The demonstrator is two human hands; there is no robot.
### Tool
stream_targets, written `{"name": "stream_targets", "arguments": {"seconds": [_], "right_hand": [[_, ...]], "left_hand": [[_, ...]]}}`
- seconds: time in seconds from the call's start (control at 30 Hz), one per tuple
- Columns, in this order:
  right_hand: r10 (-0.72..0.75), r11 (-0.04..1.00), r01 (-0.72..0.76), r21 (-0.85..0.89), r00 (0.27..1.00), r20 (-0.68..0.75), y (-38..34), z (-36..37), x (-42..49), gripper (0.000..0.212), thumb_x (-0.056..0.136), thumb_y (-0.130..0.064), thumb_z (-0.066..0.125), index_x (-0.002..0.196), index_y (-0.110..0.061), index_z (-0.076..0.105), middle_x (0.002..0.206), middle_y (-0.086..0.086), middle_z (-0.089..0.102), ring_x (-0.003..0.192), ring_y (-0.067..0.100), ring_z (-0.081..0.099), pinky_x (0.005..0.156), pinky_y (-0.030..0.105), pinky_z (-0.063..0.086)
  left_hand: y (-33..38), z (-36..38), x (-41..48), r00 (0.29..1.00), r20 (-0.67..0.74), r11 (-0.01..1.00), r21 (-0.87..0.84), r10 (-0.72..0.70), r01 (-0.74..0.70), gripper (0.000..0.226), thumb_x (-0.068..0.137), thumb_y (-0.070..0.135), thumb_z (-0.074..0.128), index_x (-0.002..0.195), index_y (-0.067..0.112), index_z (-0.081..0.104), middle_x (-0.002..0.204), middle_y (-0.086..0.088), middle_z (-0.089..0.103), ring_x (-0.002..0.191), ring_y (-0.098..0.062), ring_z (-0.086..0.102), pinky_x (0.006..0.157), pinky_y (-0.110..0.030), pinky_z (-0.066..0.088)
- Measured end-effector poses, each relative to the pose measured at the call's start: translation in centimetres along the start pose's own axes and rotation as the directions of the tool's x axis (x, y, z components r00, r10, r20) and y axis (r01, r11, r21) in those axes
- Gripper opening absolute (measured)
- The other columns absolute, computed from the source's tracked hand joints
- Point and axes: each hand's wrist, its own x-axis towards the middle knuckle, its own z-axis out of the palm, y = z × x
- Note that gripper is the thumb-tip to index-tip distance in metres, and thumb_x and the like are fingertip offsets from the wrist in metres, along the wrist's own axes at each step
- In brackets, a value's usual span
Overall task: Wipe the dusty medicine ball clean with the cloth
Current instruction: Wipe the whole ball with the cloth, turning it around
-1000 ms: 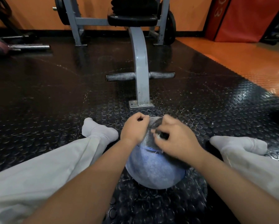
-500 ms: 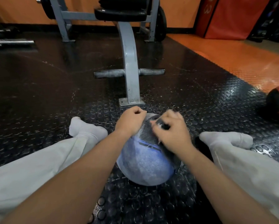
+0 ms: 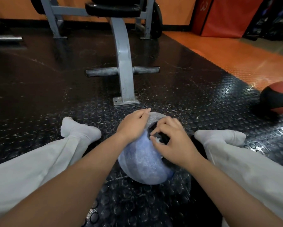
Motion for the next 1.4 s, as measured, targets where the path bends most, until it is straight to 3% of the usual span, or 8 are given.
{"name": "stream_targets", "arguments": {"seconds": [0.2,0.27,0.43,0.57,0.8,0.97,1.07,1.4], "right_hand": [[-0.063,0.982,0.077,-0.171,0.994,0.087,-2.8,1.7,3.2,0.012,0.084,-0.016,0.061,0.083,-0.008,0.071,0.089,0.005,0.060,0.086,0.023,0.045,0.080,0.044,0.043],[-0.098,0.969,0.124,-0.212,0.987,0.127,-3.2,1.8,3.3,0.012,0.086,-0.016,0.062,0.085,-0.008,0.071,0.092,0.005,0.061,0.086,0.022,0.045,0.081,0.043,0.043],[-0.078,0.976,0.127,-0.178,0.963,0.259,-2.5,-1.1,1.4,0.021,0.079,-0.027,0.057,0.081,-0.013,0.072,0.086,0.000,0.059,0.079,0.022,0.056,0.074,0.041,0.049],[-0.057,0.983,0.095,-0.157,0.971,0.233,-2.8,-1.4,1.5,0.005,0.080,-0.014,0.069,0.082,-0.013,0.073,0.085,-0.002,0.058,0.079,0.020,0.057,0.075,0.038,0.049],[-0.058,0.956,0.115,-0.269,0.976,0.211,-4.2,0.8,3.4,0.016,0.089,-0.022,0.059,0.093,-0.012,0.071,0.096,0.001,0.057,0.092,0.021,0.054,0.083,0.039,0.044],[-0.041,0.957,0.122,-0.264,0.955,0.295,-3.0,-2.2,0.6,0.008,0.081,-0.022,0.067,0.084,-0.017,0.072,0.085,-0.001,0.054,0.080,0.024,0.056,0.074,0.043,0.049],[-0.047,0.957,0.126,-0.261,0.956,0.291,-2.9,-2.2,0.2,0.016,0.076,-0.026,0.060,0.080,-0.017,0.072,0.082,0.000,0.055,0.075,0.025,0.057,0.067,0.045,0.050],[-0.034,0.945,0.104,-0.309,0.974,0.224,-5.0,1.1,3.0,0.020,0.091,-0.023,0.054,0.095,-0.017,0.073,0.097,-0.002,0.053,0.088,0.012,0.030,0.085,0.037,0.040]], "left_hand": [[-1.8,-1.0,-0.6,1.000,0.012,0.946,-0.325,0.006,-0.002,0.028,0.106,0.023,0.037,0.119,0.031,0.060,0.130,0.005,0.061,0.121,-0.006,0.055,0.107,-0.024,0.040],[-2.1,-1.5,-0.9,1.000,0.018,0.929,-0.370,-0.011,0.017,0.029,0.106,0.021,0.037,0.119,0.028,0.061,0.127,0.005,0.062,0.114,0.000,0.057,0.099,-0.013,0.041],[-2.6,-0.6,-0.9,1.000,-0.013,0.950,-0.312,0.016,-0.019,0.032,0.105,0.025,0.037,0.111,0.043,0.063,0.130,0.012,0.060,0.123,-0.004,0.052,0.113,-0.033,0.036],[-2.1,-0.3,-1.0,1.000,-0.019,0.958,-0.285,0.023,-0.027,0.034,0.105,0.026,0.035,0.124,0.030,0.064,0.133,0.011,0.057,0.125,-0.006,0.050,0.113,-0.034,0.034],[-3.0,-0.8,-1.4,0.999,-0.042,0.930,-0.365,0.029,-0.042,0.030,0.102,0.028,0.037,0.114,0.035,0.064,0.129,0.008,0.060,0.122,-0.005,0.053,0.113,-0.037,0.036],[-2.5,-0.4,-1.2,0.999,-0.035,0.949,-0.315,-0.001,-0.010,0.032,0.093,0.036,0.035,0.104,0.052,0.060,0.133,0.014,0.058,0.126,-0.004,0.050,0.114,-0.037,0.034],[-2.6,-0.4,-1.3,0.999,-0.048,0.956,-0.293,0.001,-0.015,0.035,0.102,0.027,0.034,0.118,0.040,0.062,0.136,0.011,0.055,0.127,-0.006,0.047,0.115,-0.035,0.032],[-2.9,-0.8,-2.0,0.996,-0.081,0.908,-0.419,-0.029,-0.007,0.032,0.103,0.023,0.037,0.104,0.041,0.063,0.129,0.003,0.060,0.122,-0.010,0.054,0.113,-0.039,0.036]]}}
